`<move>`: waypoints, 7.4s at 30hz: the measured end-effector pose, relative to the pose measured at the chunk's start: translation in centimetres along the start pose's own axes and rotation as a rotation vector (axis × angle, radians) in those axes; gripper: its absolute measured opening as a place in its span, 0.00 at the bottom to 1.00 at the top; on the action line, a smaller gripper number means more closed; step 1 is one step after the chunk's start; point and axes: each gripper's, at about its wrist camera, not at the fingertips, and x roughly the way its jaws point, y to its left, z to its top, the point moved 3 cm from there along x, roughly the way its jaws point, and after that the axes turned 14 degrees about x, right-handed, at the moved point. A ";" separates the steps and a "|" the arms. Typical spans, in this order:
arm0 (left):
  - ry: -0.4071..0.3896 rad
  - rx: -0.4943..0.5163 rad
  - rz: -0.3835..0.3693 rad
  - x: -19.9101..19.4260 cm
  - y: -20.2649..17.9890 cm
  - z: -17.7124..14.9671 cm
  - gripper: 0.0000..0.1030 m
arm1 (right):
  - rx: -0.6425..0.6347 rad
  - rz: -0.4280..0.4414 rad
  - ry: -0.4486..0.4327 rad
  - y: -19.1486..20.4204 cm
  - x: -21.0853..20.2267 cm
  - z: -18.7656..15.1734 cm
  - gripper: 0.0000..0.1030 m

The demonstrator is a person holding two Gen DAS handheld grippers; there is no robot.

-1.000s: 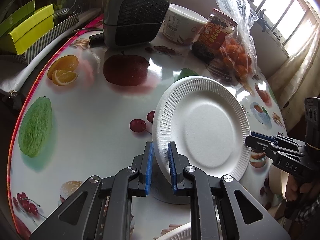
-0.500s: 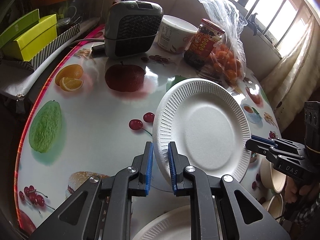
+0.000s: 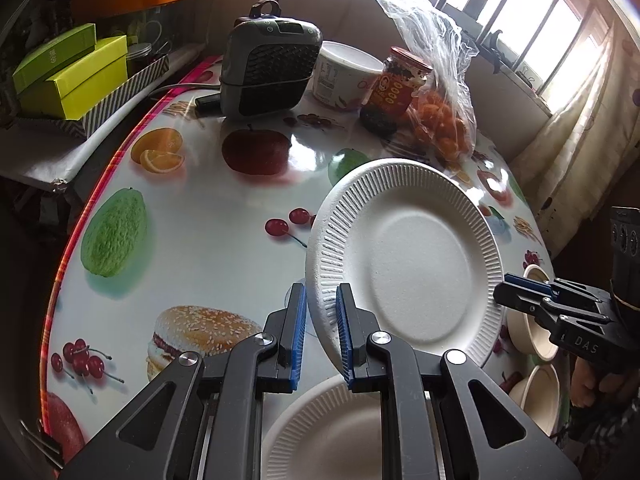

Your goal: Organize plates and bowls

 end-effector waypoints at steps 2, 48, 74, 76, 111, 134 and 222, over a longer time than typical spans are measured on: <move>-0.007 0.000 -0.001 -0.5 -0.1 -0.3 0.15 | -0.001 0.003 -0.001 0.2 -0.3 -0.4 0.19; 0.050 -0.015 -0.010 -4.4 -0.3 -10.8 0.16 | -0.036 0.032 0.088 3.2 -1.4 -11.6 0.19; 0.086 -0.036 -0.020 -3.8 -0.2 -13.1 0.15 | -0.028 0.024 0.120 3.2 -0.5 -13.6 0.19; 0.089 -0.039 -0.021 -3.7 -0.1 -13.1 0.15 | -0.027 0.024 0.124 3.2 -0.4 -13.6 0.19; 0.082 -0.033 -0.014 -3.8 -0.5 -13.2 0.16 | -0.027 0.019 0.117 3.1 -0.3 -13.7 0.25; 0.010 0.055 0.099 -5.8 -1.8 -11.9 0.40 | 0.018 -0.029 -0.013 2.9 -2.1 -13.6 0.51; 0.067 0.277 -0.175 6.2 -22.0 2.3 0.37 | 0.356 -0.173 -0.370 -14.2 -11.0 -10.5 0.36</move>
